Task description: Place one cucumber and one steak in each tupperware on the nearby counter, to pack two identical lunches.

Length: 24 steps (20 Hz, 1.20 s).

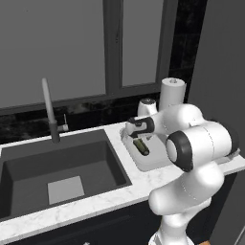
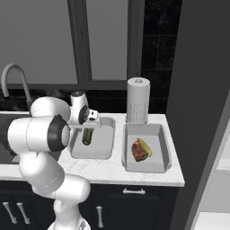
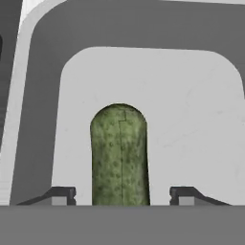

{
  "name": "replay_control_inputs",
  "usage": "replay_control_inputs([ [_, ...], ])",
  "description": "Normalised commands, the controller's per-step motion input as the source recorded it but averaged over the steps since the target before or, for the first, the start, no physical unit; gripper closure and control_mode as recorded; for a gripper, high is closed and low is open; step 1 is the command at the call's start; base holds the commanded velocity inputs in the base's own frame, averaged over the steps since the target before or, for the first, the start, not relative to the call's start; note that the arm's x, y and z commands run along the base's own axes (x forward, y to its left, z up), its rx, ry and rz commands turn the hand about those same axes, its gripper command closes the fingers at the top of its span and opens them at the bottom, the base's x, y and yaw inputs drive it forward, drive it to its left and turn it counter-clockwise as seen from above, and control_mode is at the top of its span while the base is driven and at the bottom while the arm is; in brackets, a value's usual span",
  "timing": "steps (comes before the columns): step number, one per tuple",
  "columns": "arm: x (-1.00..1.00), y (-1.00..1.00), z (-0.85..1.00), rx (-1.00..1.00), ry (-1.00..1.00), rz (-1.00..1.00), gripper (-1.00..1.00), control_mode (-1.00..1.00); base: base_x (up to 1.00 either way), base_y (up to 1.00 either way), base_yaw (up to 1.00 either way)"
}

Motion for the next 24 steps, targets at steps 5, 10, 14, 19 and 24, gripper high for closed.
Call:
replay_control_inputs([
  [5, -0.05, 0.00, 0.47, -0.04, 0.01, 0.00, -1.00, -1.00, 0.00, 0.00, 0.00],
  [10, -0.80, -0.33, 0.76, 0.00, 0.00, -0.03, -1.00, -1.00, 0.00, 0.00, 0.00],
  [14, -1.00, -0.46, 0.41, 0.00, 0.01, -0.09, -1.00, -1.00, 0.00, 0.00, 0.00],
  [19, -1.00, -0.37, 0.00, 0.01, 0.01, -0.06, -1.00, -1.00, 0.00, 0.00, 0.00],
  [24, -1.00, -0.28, -0.02, 0.00, 0.00, -0.04, -1.00, -1.00, 0.00, 0.00, 0.00],
])
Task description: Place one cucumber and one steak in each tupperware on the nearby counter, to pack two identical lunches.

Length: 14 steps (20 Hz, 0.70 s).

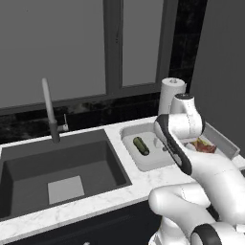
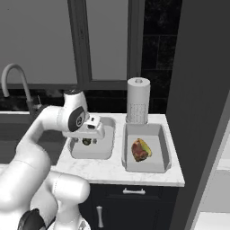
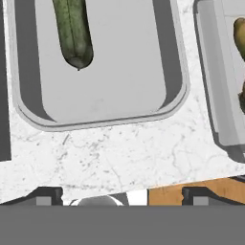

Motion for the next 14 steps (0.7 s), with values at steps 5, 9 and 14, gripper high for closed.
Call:
replay_control_inputs([
  [5, -0.92, 0.00, 0.60, 0.00, 0.01, -0.02, -1.00, -1.00, 0.00, 0.00, 0.00],
  [9, -0.89, 0.03, 0.74, 0.00, 0.00, 0.00, -1.00, -1.00, 0.00, 0.00, 0.00],
  [14, -0.26, 0.00, 0.00, 0.00, -0.03, 0.03, -1.00, -1.00, 0.00, 0.00, 0.00],
])
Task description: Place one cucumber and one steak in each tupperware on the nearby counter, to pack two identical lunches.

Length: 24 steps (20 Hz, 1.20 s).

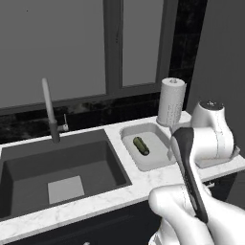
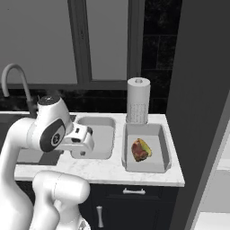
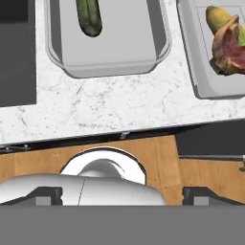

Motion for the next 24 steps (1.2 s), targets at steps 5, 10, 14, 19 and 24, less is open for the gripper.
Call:
replay_control_inputs([
  [5, 0.00, 0.00, 0.00, 0.00, 0.00, 0.00, -1.00, 1.00, -0.30, -0.12, -0.03],
  [10, 0.00, 0.00, 0.00, 0.00, 0.00, 0.00, -1.00, 1.00, -1.00, -0.56, -0.18],
  [14, 0.00, 0.00, 0.00, 0.00, 0.00, 0.00, -1.00, 1.00, -0.73, -0.69, -0.33],
  [19, 0.00, 0.00, 0.00, 0.00, 0.00, 0.00, -1.00, 1.00, -0.22, -0.94, -0.41],
  [24, 0.00, 0.00, 0.00, 0.00, 0.00, 0.00, -1.00, 1.00, 0.46, -1.00, 0.01],
])
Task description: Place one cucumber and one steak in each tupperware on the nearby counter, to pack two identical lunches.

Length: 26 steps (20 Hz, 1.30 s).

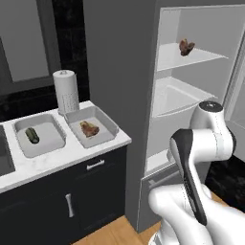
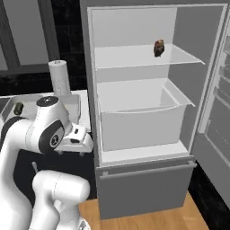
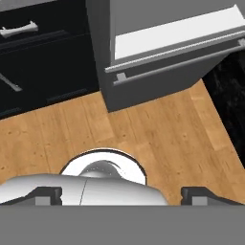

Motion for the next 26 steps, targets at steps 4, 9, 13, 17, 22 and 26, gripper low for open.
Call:
replay_control_inputs([
  [4, 0.00, 0.00, 0.00, 0.00, 0.00, 0.00, -1.00, 1.00, 0.34, -0.84, 0.10],
  [9, 0.00, 0.00, 0.00, 0.00, 0.00, 0.00, -1.00, 1.00, 0.26, -0.62, 0.10],
  [13, 0.00, 0.00, 0.00, 0.00, 0.00, 0.00, -1.00, 1.00, 0.30, -0.48, 0.14],
  [17, 0.00, 0.00, 0.00, 0.00, 0.00, 0.00, -1.00, 1.00, 0.34, -0.25, 0.16],
  [22, 0.00, 0.00, 0.00, 0.00, 0.00, 0.00, -1.00, 1.00, 0.57, -0.26, 0.19],
  [26, 0.00, 0.00, 0.00, 0.00, 0.00, 0.00, -1.00, 1.00, 0.76, -0.32, 0.24],
])
